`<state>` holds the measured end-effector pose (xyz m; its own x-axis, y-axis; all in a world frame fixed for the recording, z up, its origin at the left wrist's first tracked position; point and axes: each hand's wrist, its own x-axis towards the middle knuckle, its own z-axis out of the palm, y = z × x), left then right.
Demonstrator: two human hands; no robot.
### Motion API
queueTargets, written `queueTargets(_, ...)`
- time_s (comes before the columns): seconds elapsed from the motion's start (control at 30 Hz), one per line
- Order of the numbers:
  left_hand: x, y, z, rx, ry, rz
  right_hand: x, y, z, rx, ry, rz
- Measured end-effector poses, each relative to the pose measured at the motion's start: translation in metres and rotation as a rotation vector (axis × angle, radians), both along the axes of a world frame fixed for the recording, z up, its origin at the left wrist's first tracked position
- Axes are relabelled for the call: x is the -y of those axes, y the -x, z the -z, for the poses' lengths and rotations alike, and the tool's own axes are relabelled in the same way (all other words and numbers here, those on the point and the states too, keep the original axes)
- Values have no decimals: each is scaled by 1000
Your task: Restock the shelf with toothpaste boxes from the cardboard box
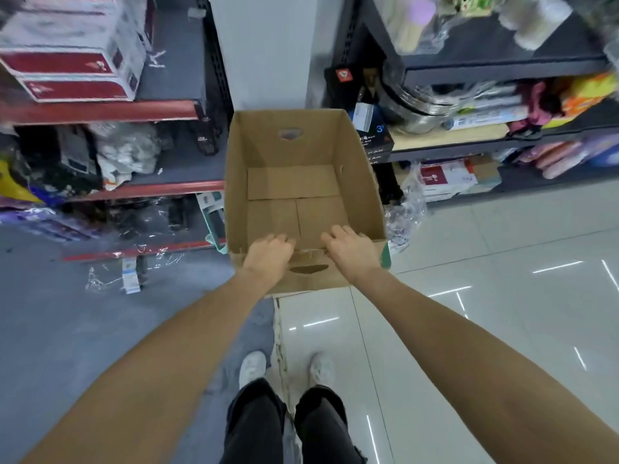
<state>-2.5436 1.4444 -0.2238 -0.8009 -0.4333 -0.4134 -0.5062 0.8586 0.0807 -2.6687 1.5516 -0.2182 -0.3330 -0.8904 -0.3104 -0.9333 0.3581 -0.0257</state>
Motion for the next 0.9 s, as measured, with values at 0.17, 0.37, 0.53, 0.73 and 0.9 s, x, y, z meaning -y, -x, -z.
queueTargets(0.17, -9, 29, 37, 29, -38, -121, 4, 37, 34, -31, -52, -57)
queueTargets(0.37, 1, 59, 71, 37, 10, -174, 21, 68, 76, -30, -15, -3)
queueTargets(0.53, 4, 66, 96, 64, 59, -182, 24, 75, 106, -17, 8, 29)
queueTargets(0.73, 4, 62, 108, 61, 72, -186, 23, 74, 113, -42, 27, -7)
queueTargets(0.9, 7, 61, 86, 87, -34, -239, 16, 74, 90, 105, -20, 53)
